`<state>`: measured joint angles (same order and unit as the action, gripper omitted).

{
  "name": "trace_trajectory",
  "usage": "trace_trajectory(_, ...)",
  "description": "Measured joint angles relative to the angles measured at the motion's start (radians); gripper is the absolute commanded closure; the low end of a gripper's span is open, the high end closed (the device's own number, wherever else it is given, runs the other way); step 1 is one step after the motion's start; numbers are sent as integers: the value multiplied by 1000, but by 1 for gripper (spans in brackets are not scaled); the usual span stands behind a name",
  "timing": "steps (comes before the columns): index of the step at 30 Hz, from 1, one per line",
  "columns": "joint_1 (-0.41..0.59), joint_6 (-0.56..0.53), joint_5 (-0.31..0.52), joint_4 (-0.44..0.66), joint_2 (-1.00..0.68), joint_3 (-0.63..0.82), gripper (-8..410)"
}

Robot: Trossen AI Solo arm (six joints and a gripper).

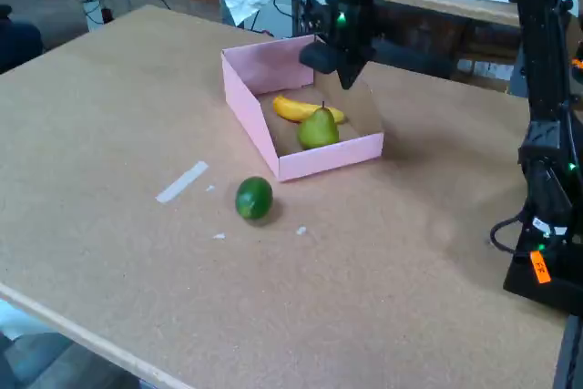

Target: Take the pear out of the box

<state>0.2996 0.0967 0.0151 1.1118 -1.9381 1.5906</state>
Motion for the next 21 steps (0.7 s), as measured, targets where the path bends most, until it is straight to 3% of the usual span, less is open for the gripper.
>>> trace_trajectory(11,0,19,0,-18,-15,40,402)
trace_trajectory(21,-32,30,-39,45,-140,161,402)
